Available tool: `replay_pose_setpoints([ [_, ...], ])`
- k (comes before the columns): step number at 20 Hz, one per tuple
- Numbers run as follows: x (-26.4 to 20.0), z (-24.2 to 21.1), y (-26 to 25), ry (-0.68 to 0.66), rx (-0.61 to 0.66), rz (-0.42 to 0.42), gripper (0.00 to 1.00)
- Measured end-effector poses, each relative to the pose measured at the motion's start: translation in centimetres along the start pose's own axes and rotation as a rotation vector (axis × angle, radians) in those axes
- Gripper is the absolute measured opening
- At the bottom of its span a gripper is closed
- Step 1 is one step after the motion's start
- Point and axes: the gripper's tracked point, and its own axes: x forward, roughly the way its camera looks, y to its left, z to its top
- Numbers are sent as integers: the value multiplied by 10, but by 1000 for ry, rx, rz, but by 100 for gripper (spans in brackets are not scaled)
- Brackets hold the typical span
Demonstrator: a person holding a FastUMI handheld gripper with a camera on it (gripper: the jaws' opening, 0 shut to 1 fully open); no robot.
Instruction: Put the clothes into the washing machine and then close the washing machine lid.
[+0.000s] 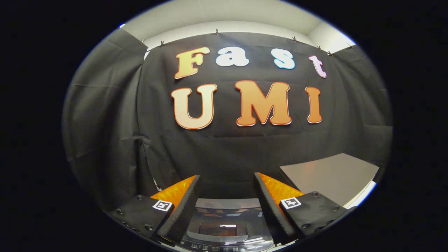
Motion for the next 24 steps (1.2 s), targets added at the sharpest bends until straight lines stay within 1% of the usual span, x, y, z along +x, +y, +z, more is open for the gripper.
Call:
replay_pose_setpoints([
  [5, -29, 47, -11, -48, -13, -8, 97],
  [8, -49, 67, -16, -63, -3, -1, 97],
  [13, -88, 95, -33, -87, -50, -26, 97],
  [17, -111, 105, -50, -101, -32, -59, 97],
  [20, -138, 100, -66, -97, -27, -102, 97],
  [24, -153, 104, -76, -109, -18, -139, 97],
])
